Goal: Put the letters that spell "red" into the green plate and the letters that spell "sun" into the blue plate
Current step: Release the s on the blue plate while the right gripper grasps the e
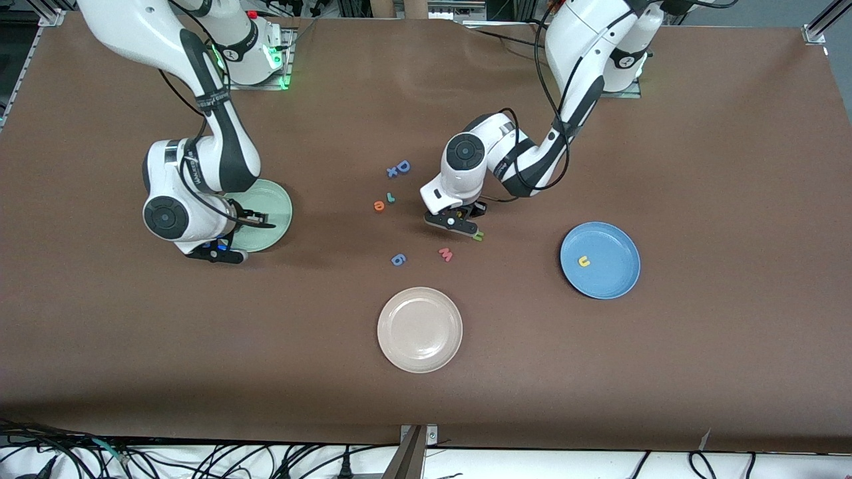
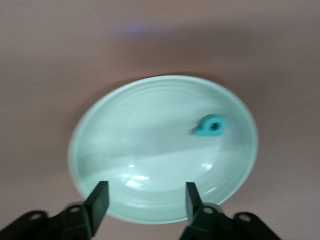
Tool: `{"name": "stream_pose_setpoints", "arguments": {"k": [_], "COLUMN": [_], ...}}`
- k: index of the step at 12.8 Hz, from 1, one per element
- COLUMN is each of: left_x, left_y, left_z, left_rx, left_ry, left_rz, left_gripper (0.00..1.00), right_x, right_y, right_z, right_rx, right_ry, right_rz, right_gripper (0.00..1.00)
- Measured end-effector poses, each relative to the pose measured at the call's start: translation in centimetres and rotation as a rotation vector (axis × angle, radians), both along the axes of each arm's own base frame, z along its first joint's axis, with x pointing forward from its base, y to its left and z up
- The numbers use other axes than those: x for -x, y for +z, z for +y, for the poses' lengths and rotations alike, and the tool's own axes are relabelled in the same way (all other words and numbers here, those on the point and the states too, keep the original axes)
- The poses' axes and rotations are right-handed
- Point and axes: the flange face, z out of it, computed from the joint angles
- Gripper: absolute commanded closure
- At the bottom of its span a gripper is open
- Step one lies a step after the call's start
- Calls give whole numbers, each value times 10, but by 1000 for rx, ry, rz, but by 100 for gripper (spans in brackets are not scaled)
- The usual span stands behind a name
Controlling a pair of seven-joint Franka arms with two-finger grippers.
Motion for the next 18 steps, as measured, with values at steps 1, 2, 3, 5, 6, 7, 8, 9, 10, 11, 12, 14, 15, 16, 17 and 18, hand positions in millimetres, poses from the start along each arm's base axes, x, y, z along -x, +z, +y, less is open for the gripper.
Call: {"name": "stream_pose_setpoints", "arguments": {"k": [1,2,3,5,6,7,8,9,10,11,12,14,15,16,17,18], "left_x": [-4,-11,-19,-39,-52,-66,-81,-94,-103,-111,-117,-124,-127,-132,-137,-141], "left_y": [7,19,35,65,73,78,81,85,89,94,97,96,93,90,87,83], "left_z": [-1,-1,-1,9,22,41,63,86,106,123,137,162,175,191,207,226], "left_rx": [-22,-51,-80,-112,-108,-101,-96,-91,-87,-83,-79,-72,-67,-58,-49,-39], "left_ry": [1,4,10,-6,-32,-62,-95,-134,-173,-212,-243,-293,-321,-342,-360,-371], "left_rz": [15,34,52,69,71,78,89,103,120,136,149,179,198,211,221,232], "left_gripper": [93,93,94,94,94,94,95,95,95,95,95,95,94,94,93,92], "right_x": [0,2,6,12,15,17,19,23,29,35,42,58,66,71,75,76], "right_y": [9,16,23,36,41,41,37,27,14,-1,-16,-39,-46,-51,-55,-59], "right_z": [20,44,72,120,138,153,168,184,201,217,231,251,260,265,268,267], "right_rx": [0,3,7,8,5,-3,-12,-22,-32,-37,-34,-13,-1,6,11,16], "right_ry": [-32,-68,-104,-165,-197,-232,-265,-298,-326,-349,-366,-388,-390,-388,-385,-384], "right_rz": [-16,-30,-43,-67,-77,-91,-105,-118,-127,-133,-134,-120,-111,-104,-100,-94], "right_gripper": [2,2,2,2,2,2,2,2,2,2,2,6,8,9,13,17]}}
